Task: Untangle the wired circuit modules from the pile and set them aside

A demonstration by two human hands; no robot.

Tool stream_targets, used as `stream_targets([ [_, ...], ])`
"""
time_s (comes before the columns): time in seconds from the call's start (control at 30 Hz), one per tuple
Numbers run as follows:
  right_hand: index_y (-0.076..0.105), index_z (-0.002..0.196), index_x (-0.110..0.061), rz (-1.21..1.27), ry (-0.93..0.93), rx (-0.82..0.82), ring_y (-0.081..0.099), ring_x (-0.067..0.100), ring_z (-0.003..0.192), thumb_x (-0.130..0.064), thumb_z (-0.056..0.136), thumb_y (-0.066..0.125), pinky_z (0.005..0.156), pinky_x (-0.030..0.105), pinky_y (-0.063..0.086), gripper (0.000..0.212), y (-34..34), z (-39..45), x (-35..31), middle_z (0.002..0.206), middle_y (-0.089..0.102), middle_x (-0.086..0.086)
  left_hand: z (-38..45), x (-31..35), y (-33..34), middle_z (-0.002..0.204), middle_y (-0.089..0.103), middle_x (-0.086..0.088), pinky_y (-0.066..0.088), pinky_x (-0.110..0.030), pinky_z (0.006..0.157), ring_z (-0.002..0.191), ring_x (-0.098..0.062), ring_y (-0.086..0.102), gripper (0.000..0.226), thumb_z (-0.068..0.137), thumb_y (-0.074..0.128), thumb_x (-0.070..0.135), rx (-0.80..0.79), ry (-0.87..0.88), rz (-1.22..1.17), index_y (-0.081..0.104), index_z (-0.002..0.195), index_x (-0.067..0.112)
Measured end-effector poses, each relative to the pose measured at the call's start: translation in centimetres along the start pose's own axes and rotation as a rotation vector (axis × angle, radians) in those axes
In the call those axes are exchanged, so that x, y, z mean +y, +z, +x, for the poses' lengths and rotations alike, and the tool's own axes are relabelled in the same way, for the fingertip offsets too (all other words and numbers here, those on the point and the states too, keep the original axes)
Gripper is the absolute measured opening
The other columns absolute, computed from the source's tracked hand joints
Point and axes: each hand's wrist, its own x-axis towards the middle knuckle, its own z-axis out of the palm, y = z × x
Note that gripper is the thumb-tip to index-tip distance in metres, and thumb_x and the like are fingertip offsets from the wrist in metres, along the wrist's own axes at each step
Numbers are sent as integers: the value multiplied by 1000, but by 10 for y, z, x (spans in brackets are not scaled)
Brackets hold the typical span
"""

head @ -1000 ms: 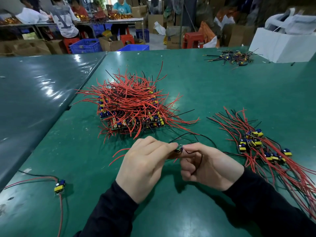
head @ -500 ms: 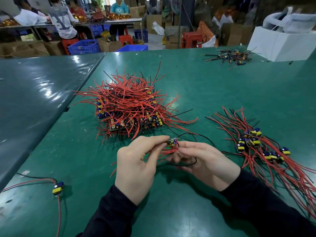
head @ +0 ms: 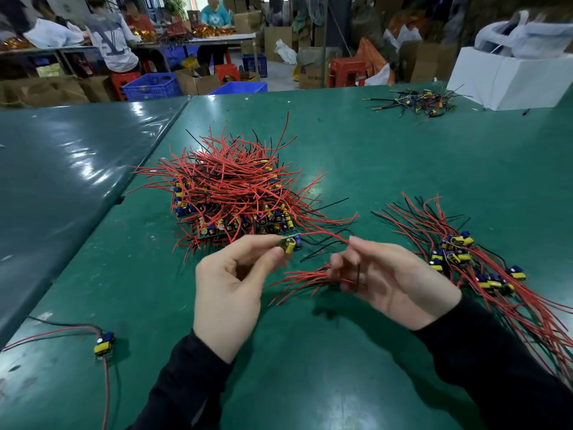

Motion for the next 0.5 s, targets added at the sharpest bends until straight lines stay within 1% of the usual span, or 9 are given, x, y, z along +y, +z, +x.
stream_targets([
  [0.07, 63, 55, -20, 158, 16, -51, 63, 13, 63, -38, 71, 64, 58, 23, 47, 24, -3, -2, -5, 66, 61, -1, -3, 2, 4, 74, 75, -3, 53, -19, 67, 68, -13, 71, 13, 81, 65, -1, -144, -119, -76, 68, 83, 12],
  [0.13, 67, 63, -17, 268, 6, -106, 63, 13, 60, -37, 61, 80, 52, 24, 50, 24, -4, -4, -9, 67, 62, 0, -4, 4, 6, 73, 74, -8, 54, -20, 66, 66, -15, 70, 6, 78, 66, 5, -264, -222, -152, 63, 83, 7],
  [0.17, 68, 67, -16, 295, 7, -124, 63, 14, 59, -37, 55, 85, 50, 24, 50, 29, -5, -4, -9, 69, 64, 2, -5, 5, 5, 73, 74, -11, 55, -21, 65, 65, -18, 70, 12, 75, 66, 9, -316, -282, -201, 61, 85, 5],
  [0.2, 69, 69, -15, 306, 14, -133, 63, 14, 59, -38, 54, 86, 49, 25, 49, 32, -5, -4, -10, 71, 65, 2, -6, 6, 5, 73, 73, -13, 55, -22, 64, 64, -19, 70, 20, 71, 66, 12, -382, -341, -250, 59, 89, 4],
  [0.27, 71, 73, -13, 294, 36, -141, 62, 15, 58, -44, 63, 75, 48, 25, 48, 32, -5, -4, -8, 73, 66, 3, -8, 9, 5, 73, 73, -13, 54, -23, 61, 63, -21, 70, 32, 69, 66, 13, -541, -431, -286, 56, 97, 4],
  [0.33, 72, 75, -11, 309, 61, -154, 61, 17, 58, -54, 73, 57, 47, 26, 47, 46, -5, -3, -7, 74, 66, 5, -11, 12, 7, 73, 73, -12, 55, -23, 58, 63, -21, 70, 35, 70, 66, 13, -650, -488, -294, 52, 101, 4],
  [0.4, 72, 75, -9, 341, 48, -126, 59, 19, 56, -61, 78, 46, 46, 26, 44, 58, -3, -2, -6, 73, 65, 7, -13, 13, 9, 73, 72, -13, 55, -24, 56, 63, -21, 70, 35, 69, 66, 14, -623, -537, -318, 51, 100, 5],
  [0.43, 72, 72, -9, 334, 25, -78, 57, 18, 54, -60, 78, 45, 45, 25, 43, 58, -3, -1, -5, 71, 64, 7, -13, 13, 11, 73, 72, -13, 56, -24, 55, 63, -22, 70, 34, 68, 67, 13, -580, -554, -337, 52, 99, 6],
  [0.5, 74, 70, -12, 230, -35, 38, 55, 14, 52, -47, 72, 55, 44, 22, 42, 40, 0, 1, -1, 71, 63, 5, -12, 14, 12, 74, 72, -15, 55, -23, 53, 64, -23, 71, 33, 67, 67, 13, -486, -586, -387, 55, 97, 6],
])
